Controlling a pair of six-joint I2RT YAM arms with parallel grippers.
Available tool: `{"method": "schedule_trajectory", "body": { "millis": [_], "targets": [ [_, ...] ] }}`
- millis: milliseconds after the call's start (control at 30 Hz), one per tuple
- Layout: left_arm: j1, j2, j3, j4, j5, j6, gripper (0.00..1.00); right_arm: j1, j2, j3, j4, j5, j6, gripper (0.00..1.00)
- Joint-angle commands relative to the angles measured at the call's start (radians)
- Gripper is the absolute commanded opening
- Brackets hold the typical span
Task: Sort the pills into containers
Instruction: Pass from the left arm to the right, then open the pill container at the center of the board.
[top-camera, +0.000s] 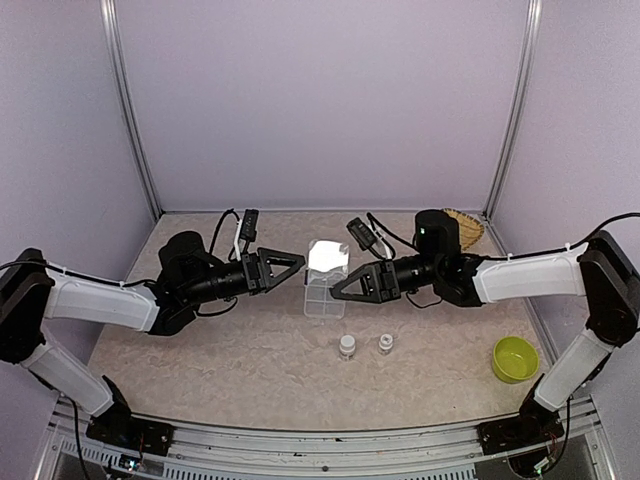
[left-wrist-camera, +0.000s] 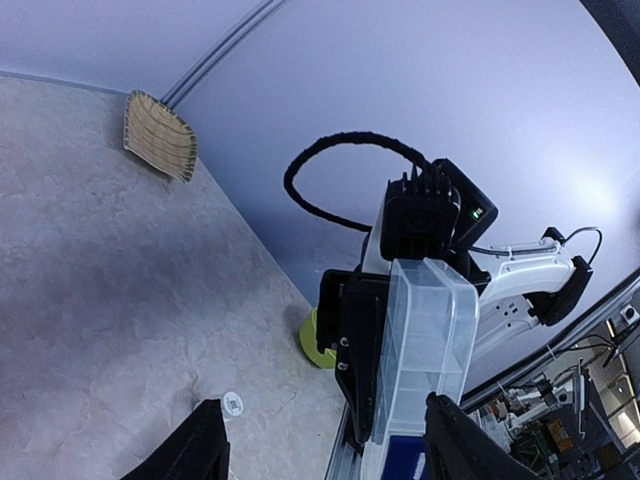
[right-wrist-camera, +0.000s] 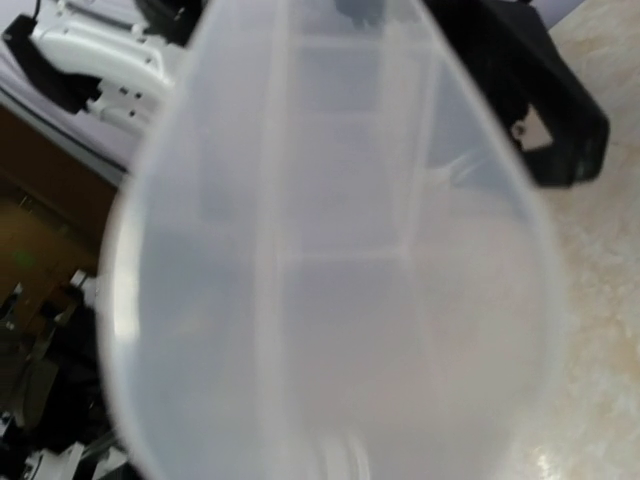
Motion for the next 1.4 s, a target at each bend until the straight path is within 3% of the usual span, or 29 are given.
{"method": "schedule_trajectory", "body": {
  "millis": [0, 700, 1100, 1367],
  "targets": [
    [-0.005, 0.019, 0.034, 0.030, 0.135, 0.020, 0.63, -0.016, -0.032, 0.028, -0.032, -0.080, -0.034, 0.25],
    [-0.040, 0.055, 0.052, 0.060, 0.235, 0.026, 0.54, -0.044, -0.014, 0.022, -0.062, -0.099, -0.075, 0.25],
    [-0.044, 0.072, 0.064, 0.064, 0.230, 0.036, 0.33, -0.051, 0.003, 0.022, -0.114, -0.085, -0.118, 0.24],
    [-0.044, 0.083, 0.072, 0.032, 0.223, 0.047, 0.24, -0.067, 0.007, 0.015, -0.117, -0.074, -0.120, 0.23]
  ]
}}
